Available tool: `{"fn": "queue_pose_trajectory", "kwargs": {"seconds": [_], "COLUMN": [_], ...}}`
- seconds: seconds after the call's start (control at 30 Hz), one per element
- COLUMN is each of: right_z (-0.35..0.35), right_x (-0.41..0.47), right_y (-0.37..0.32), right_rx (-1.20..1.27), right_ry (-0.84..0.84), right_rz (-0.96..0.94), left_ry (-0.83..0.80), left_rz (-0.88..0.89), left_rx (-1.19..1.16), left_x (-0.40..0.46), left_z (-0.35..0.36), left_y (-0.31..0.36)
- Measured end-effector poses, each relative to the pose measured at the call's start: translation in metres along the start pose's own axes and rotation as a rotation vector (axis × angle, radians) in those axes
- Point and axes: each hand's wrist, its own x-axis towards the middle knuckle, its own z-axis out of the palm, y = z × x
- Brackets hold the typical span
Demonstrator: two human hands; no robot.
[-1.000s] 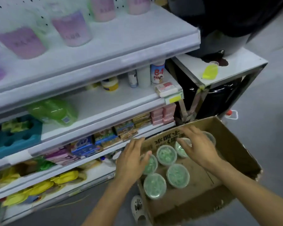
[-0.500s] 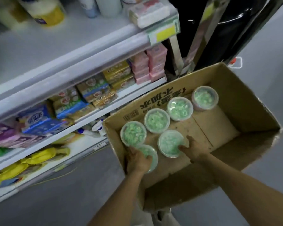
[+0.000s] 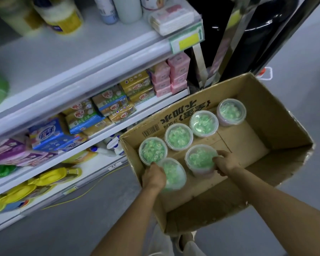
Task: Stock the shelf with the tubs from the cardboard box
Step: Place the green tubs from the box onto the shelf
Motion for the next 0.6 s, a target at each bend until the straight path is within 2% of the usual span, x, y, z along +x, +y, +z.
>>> {"fn": "queue_pose_trajectory", "kwargs": {"seconds": [0.17, 0.37, 0.6], "right_z": [-0.043, -0.079, -0.107], "right_x": [-0.051, -0.121, -0.201], "right_y": [-0.045, -0.114, -0.189], "right_rx": [0.166, 0.25, 0.281], "right_ry": [-0.04, -0.059, -0.106], "right_rz": [-0.087, -0.229, -0.481], "left_ry": [0.055, 0.139, 0.301], "left_rz": [0.018, 0.102, 0.244], "left_rx": [-0.44, -0.651, -0.846], "left_x": [-0.035, -0.092, -0.158], "left_z": [-0.046, -0.125, -0.21], "left_y": [-0.001, 0.016, 0.027]}}
